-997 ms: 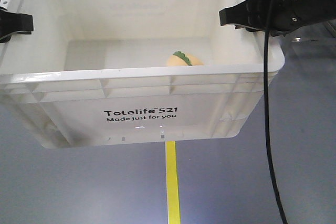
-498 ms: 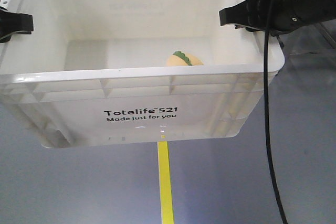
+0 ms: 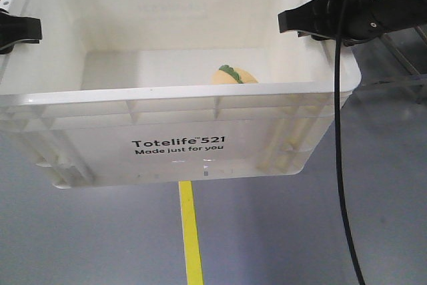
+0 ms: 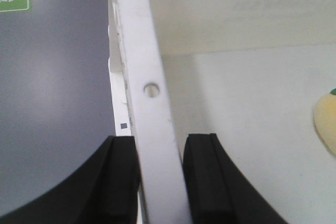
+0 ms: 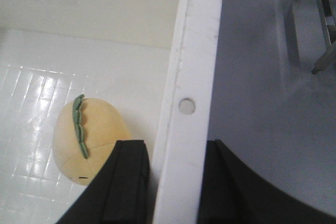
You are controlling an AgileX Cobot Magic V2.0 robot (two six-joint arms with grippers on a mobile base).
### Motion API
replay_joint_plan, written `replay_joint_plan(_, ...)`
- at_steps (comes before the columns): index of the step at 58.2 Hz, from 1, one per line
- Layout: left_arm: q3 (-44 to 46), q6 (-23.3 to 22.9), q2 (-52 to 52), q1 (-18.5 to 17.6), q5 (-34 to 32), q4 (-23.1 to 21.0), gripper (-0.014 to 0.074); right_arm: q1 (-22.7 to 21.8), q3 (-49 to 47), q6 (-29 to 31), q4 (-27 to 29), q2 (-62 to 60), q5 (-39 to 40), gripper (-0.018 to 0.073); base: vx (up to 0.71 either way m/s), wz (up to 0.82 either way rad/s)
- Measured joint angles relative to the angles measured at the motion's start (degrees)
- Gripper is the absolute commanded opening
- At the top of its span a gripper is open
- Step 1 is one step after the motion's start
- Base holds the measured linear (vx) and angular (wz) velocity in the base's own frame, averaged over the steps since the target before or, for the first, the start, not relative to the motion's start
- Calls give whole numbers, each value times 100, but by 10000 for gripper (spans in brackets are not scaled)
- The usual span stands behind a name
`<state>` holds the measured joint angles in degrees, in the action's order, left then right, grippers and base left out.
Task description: Place moving items into box and shelve
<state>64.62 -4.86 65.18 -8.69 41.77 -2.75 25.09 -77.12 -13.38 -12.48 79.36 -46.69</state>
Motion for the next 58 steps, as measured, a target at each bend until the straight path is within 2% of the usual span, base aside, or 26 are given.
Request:
replay_joint_plan(24,0,0,0,0,0,1,56,0,0,0,5,0,11,110,26,-39)
replay_joint_plan(58,0,0,0,0,-4,1,56,0,0,0,5,0,1,110,18,-58)
